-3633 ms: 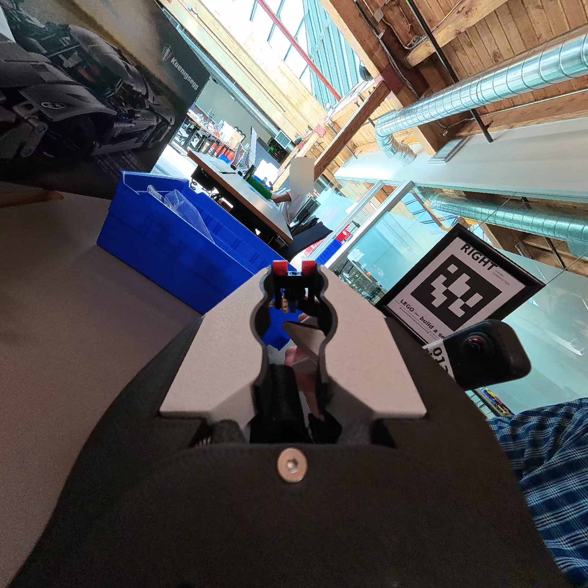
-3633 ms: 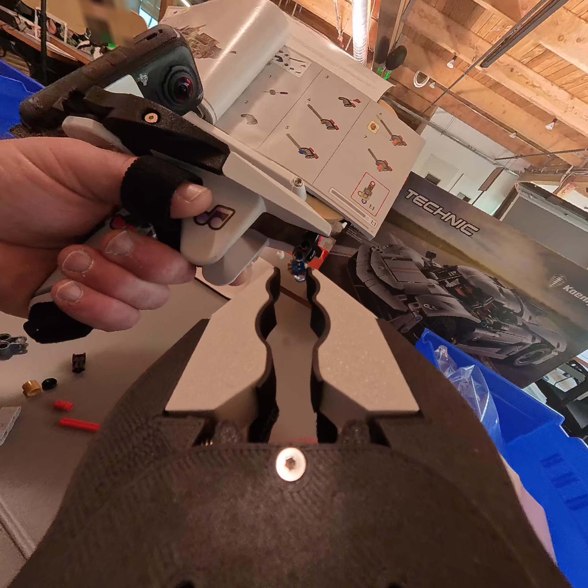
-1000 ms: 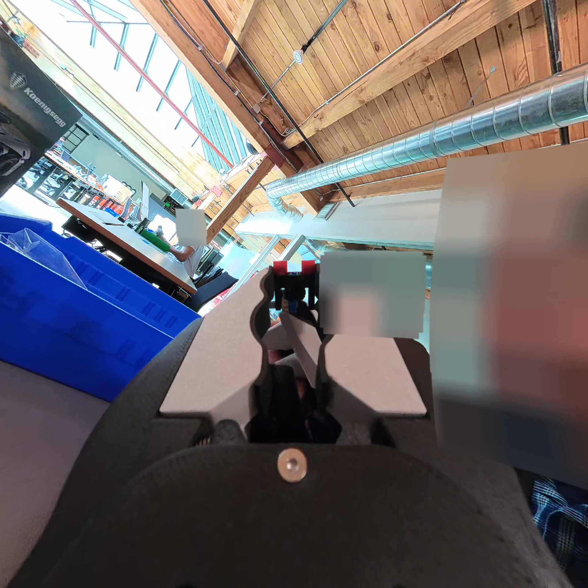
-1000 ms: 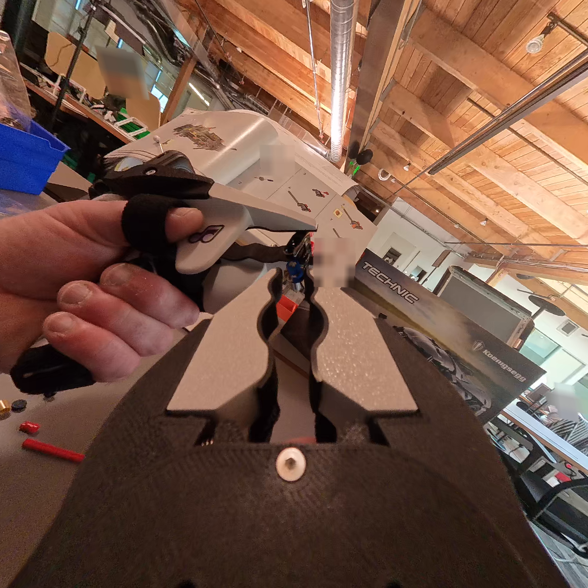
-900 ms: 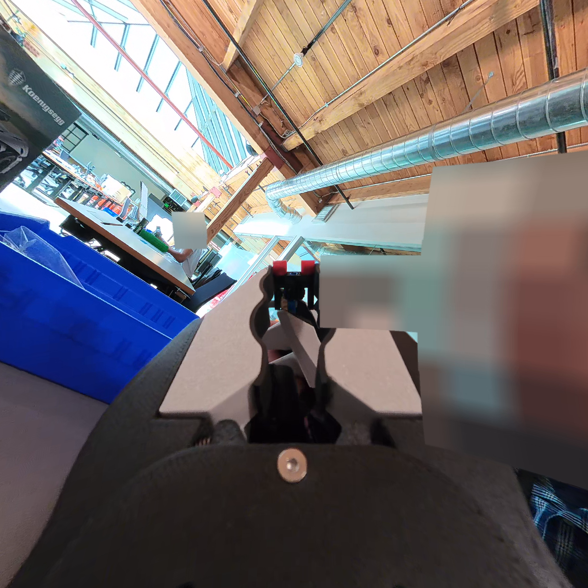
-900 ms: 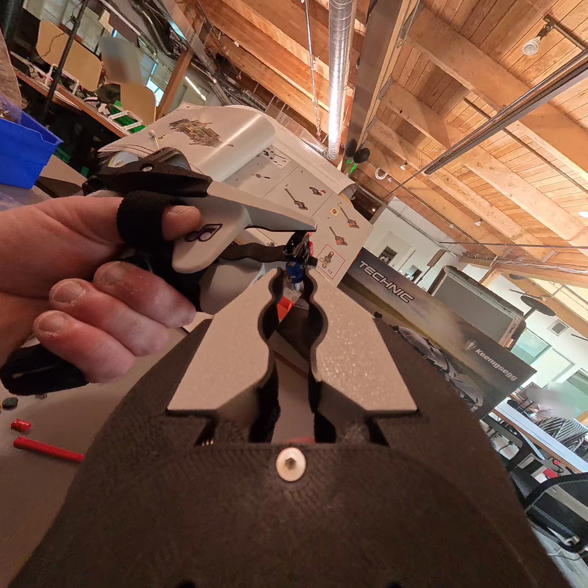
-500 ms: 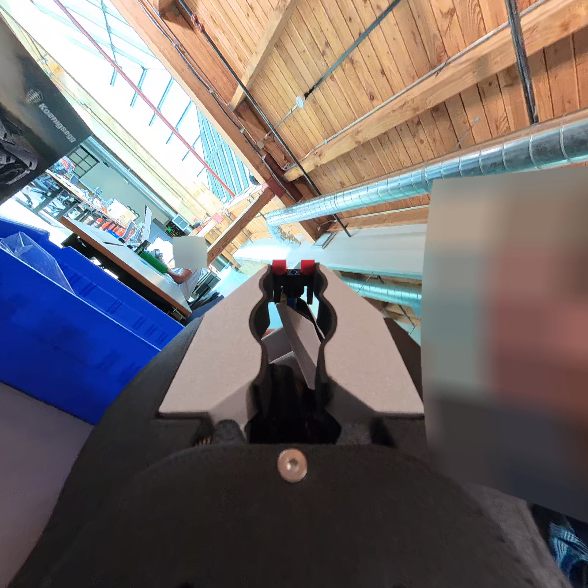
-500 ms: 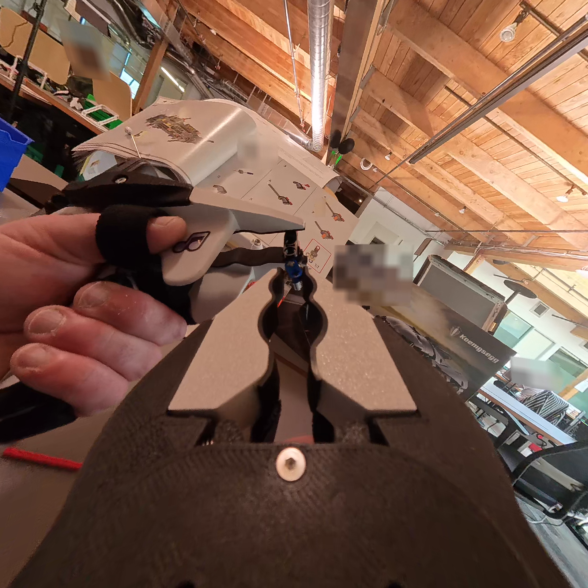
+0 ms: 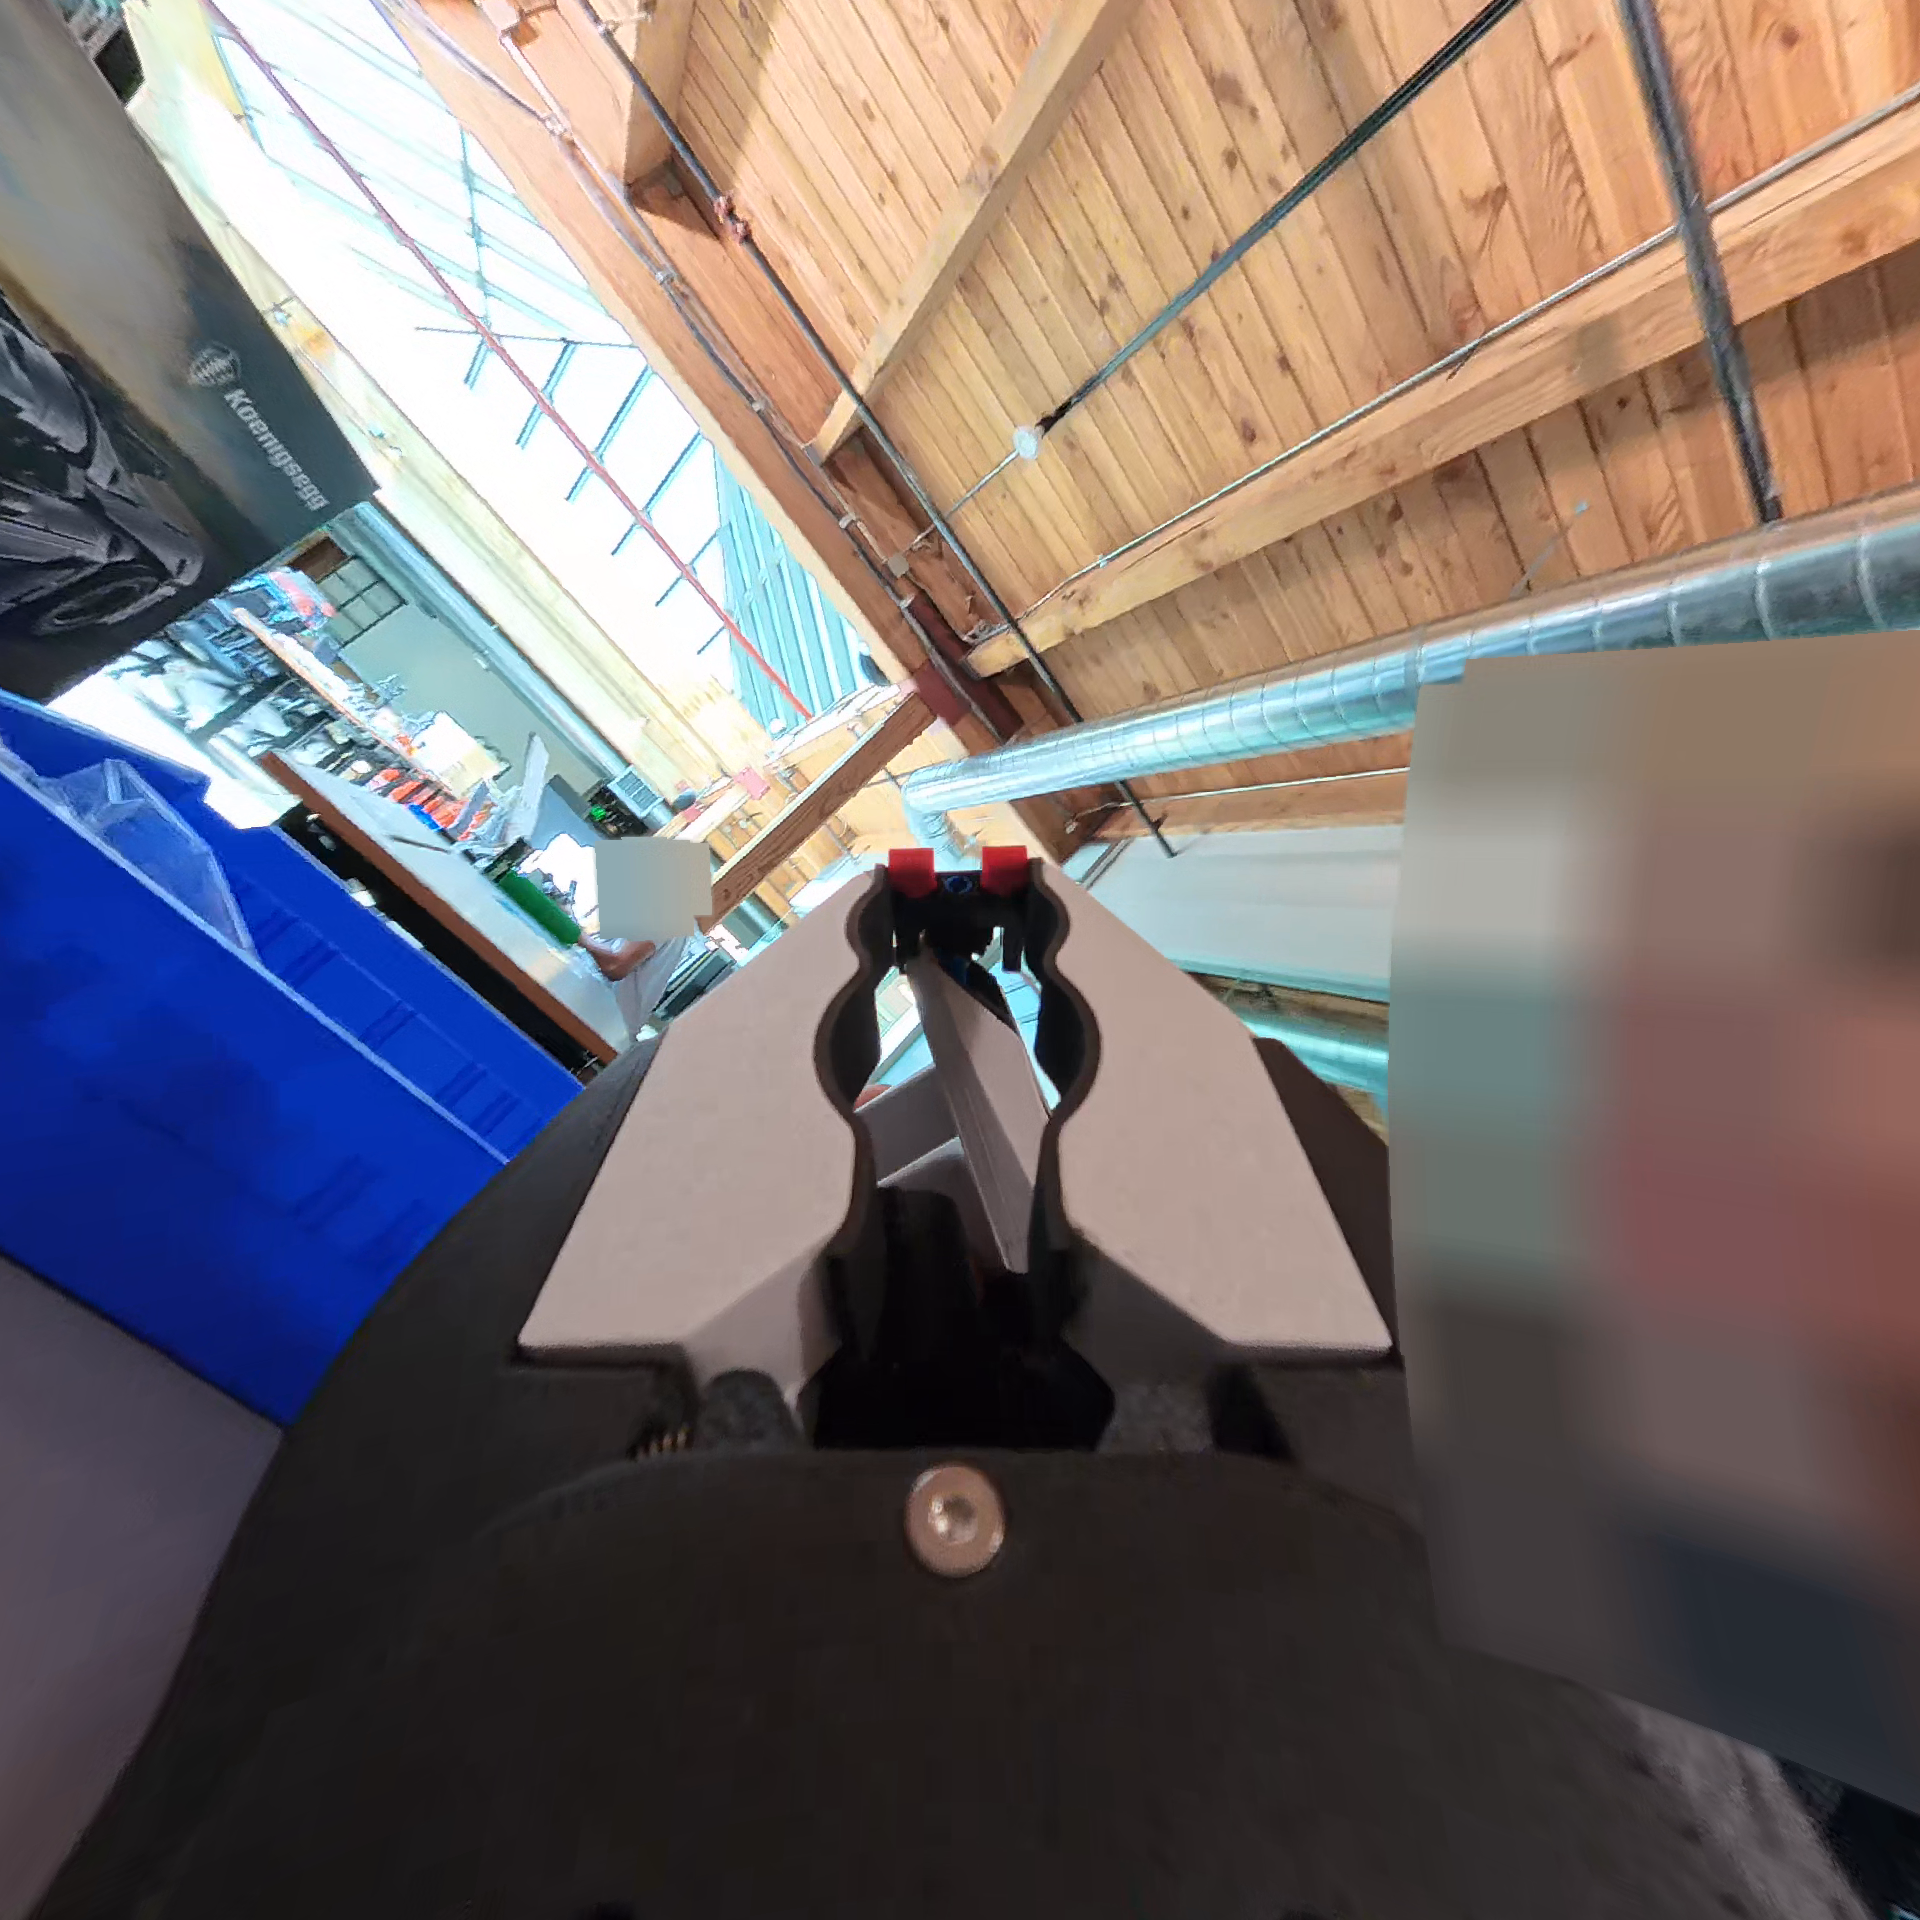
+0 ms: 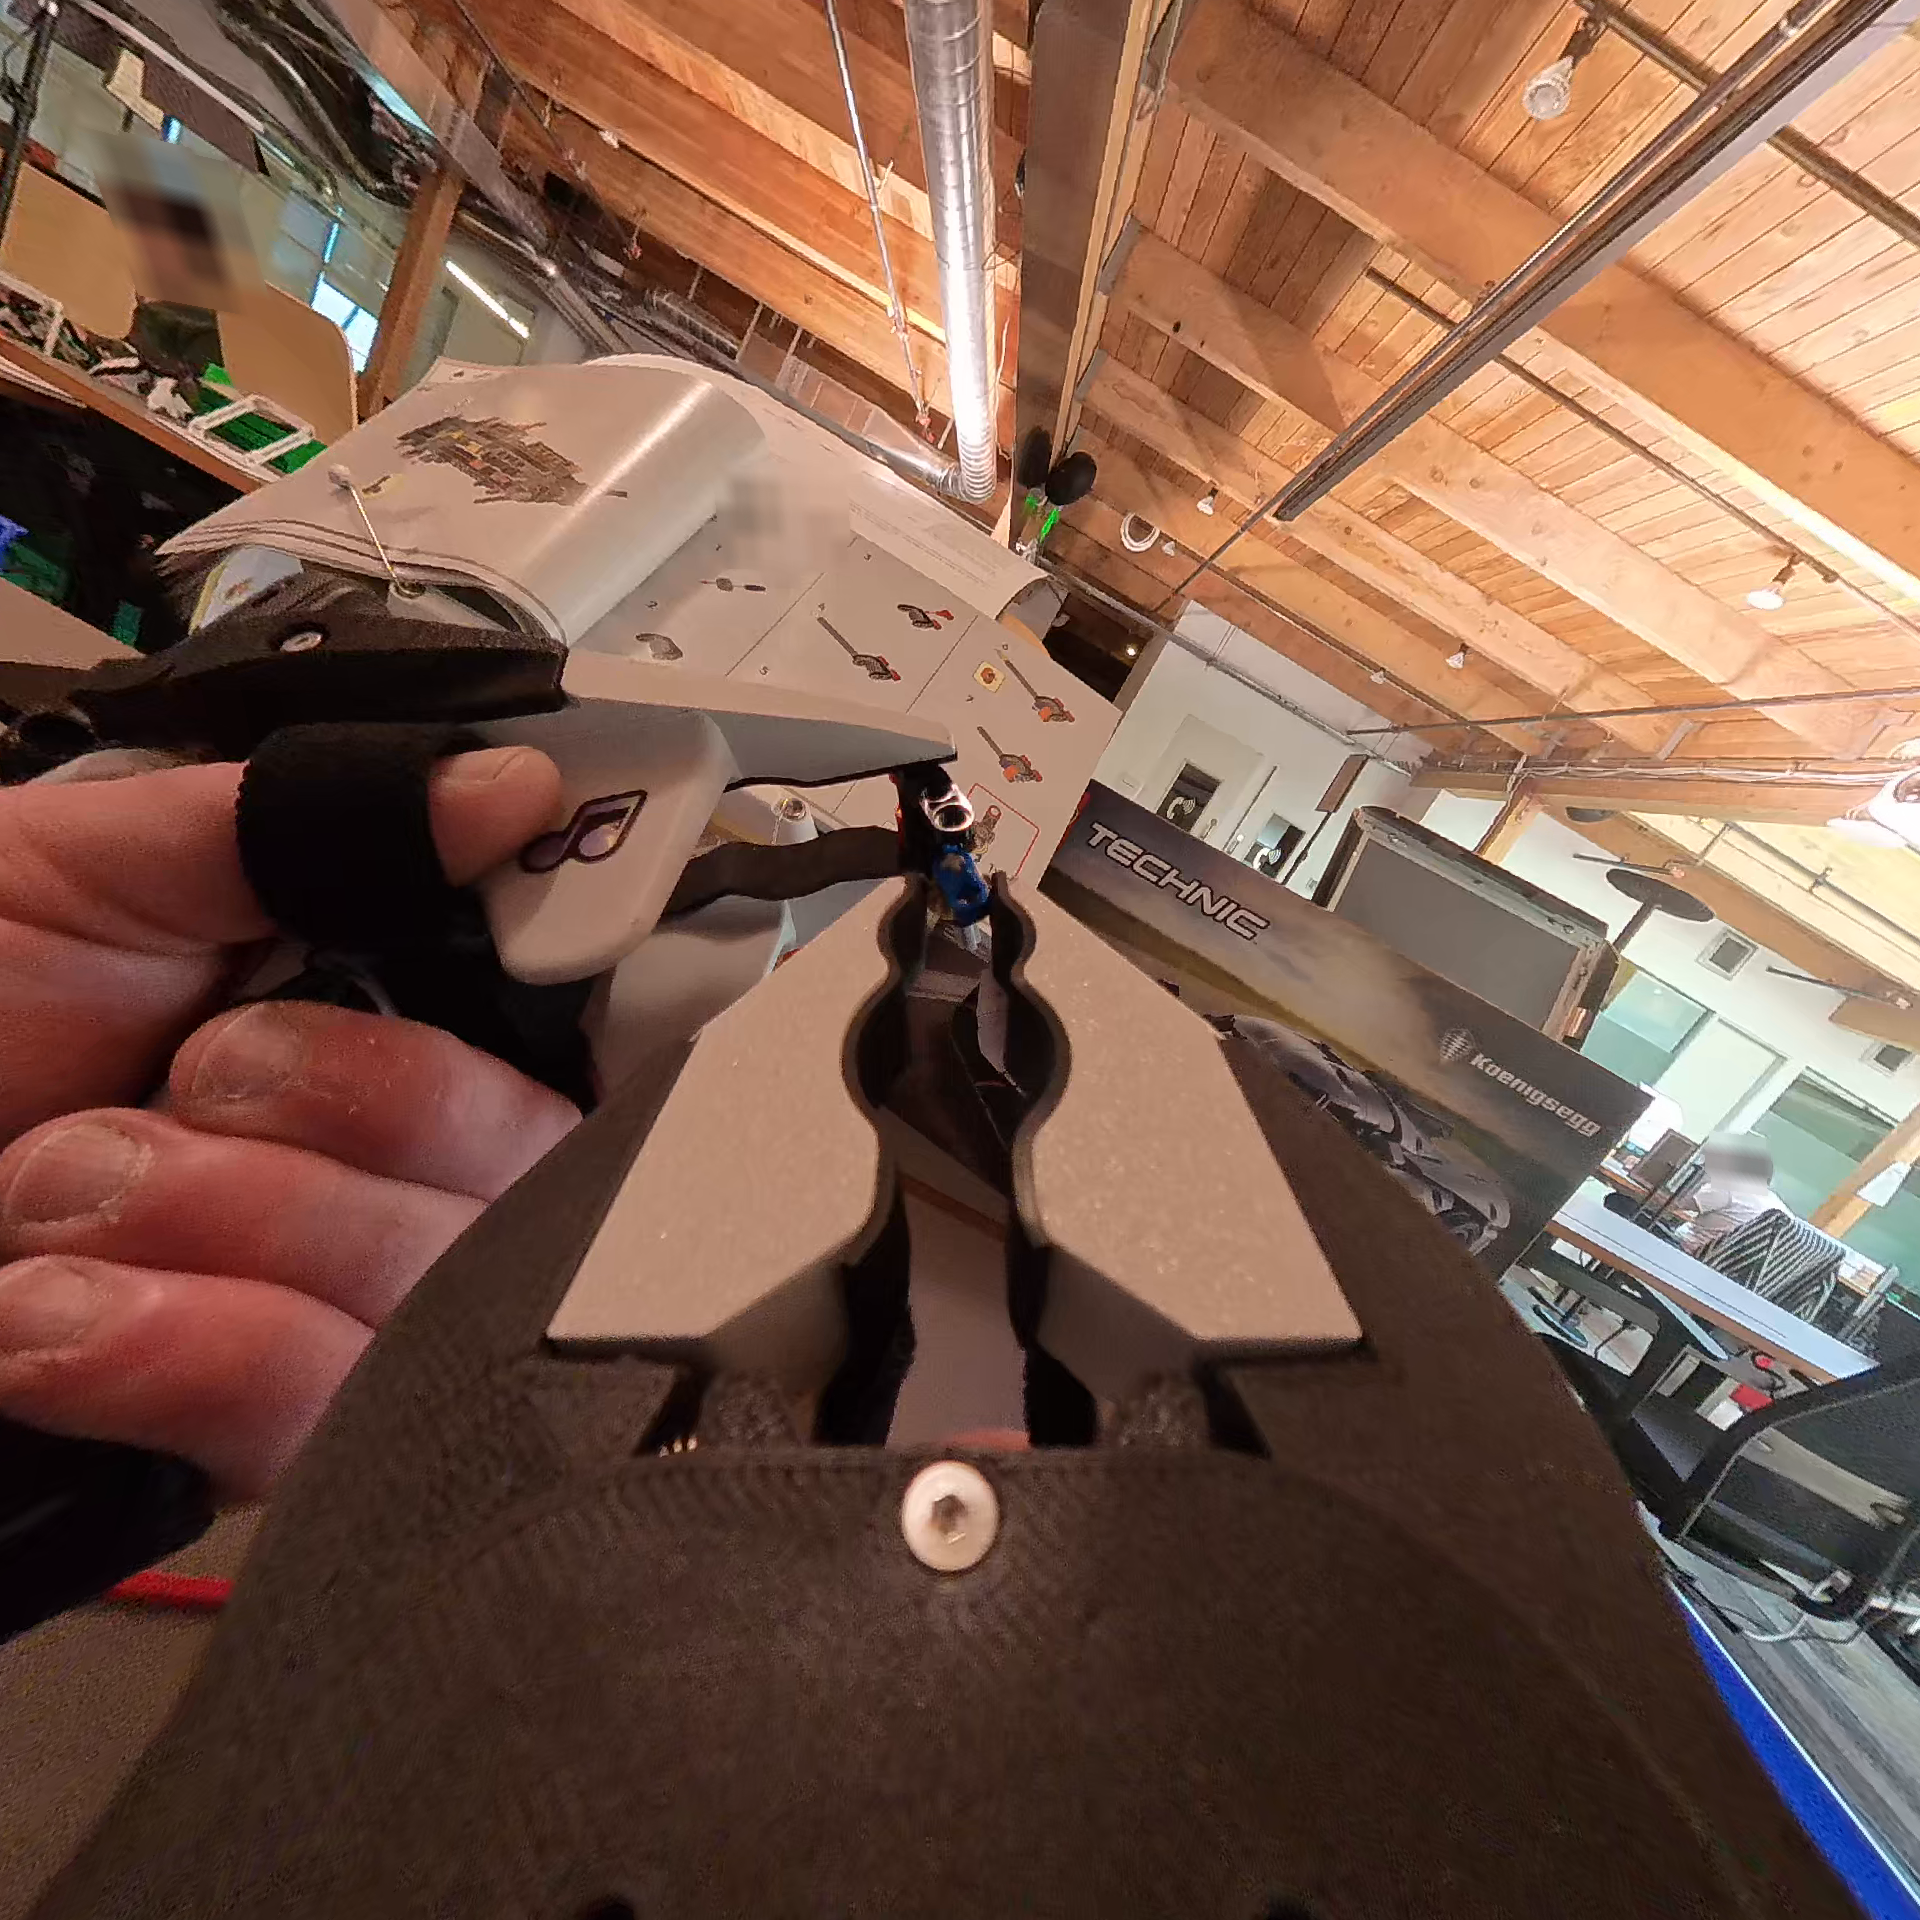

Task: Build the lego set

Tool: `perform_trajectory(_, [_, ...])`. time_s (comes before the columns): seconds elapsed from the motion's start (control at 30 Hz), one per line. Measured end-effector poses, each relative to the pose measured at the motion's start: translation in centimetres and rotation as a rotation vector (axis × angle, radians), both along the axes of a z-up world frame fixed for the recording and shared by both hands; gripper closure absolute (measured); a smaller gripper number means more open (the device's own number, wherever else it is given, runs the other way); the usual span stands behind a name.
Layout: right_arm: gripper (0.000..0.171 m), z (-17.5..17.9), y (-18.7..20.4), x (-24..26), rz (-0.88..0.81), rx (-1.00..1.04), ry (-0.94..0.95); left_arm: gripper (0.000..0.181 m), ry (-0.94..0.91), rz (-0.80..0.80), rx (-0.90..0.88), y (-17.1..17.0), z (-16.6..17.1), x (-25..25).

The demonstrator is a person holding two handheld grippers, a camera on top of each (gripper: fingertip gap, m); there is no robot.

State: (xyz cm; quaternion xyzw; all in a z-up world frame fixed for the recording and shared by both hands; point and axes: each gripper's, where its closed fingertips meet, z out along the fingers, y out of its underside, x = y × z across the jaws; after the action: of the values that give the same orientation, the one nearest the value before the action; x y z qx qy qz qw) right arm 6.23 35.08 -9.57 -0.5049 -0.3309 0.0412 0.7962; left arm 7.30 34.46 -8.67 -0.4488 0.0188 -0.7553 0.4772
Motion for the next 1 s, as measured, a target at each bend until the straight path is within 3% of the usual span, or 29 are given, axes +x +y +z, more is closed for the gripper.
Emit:
perform_trajectory(0.53, [0.162, -0.37, -0.02, -0.47, 0.088, -0.008, -0.039, 0.158, 0.303, -0.009, 0.083, 0.05, -0.30, 0.38])
perform_trajectory(1.0, [0.163, -0.61, -0.68, -1.00, 0.189, -0.009, -0.060, 0.157, 0.448, -0.078, 0.104, -0.62, -0.48, 0.23])
